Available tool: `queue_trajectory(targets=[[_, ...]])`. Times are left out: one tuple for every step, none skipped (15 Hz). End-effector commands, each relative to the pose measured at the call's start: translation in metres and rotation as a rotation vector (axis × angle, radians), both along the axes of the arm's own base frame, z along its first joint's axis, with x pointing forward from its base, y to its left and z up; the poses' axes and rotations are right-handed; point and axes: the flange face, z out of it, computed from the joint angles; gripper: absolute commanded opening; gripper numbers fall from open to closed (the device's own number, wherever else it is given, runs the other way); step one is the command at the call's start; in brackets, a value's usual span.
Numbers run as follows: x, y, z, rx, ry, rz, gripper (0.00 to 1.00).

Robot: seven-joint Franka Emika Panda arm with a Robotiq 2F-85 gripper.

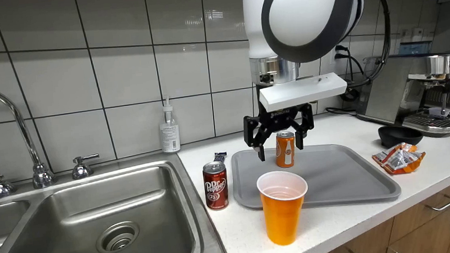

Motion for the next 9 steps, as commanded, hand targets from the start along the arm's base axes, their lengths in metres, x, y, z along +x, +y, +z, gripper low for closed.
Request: queue_trajectory(targets=[[-0.017, 0.001, 0.008, 0.002, -0.004, -0.012, 1.0], [-0.019, 0.001, 0.008, 0.003, -0.003, -0.012, 1.0], [-0.022, 0.001, 0.009, 0.004, -0.003, -0.013, 1.0], [-0.025, 0.0, 0.01, 0.002, -0.004, -0.012, 1.0], [-0.027, 0.0, 0.011, 0.002, -0.005, -0.012, 1.0], [-0.029, 0.0, 0.013, 0.0, -0.005, -0.011, 1.0], [-0.032, 0.0, 0.013, 0.0, -0.005, -0.01, 1.0], [-0.035, 0.0, 0.014, -0.001, -0.005, -0.009, 1.0], [-0.038, 0.0, 0.015, -0.007, -0.005, -0.006, 1.0]])
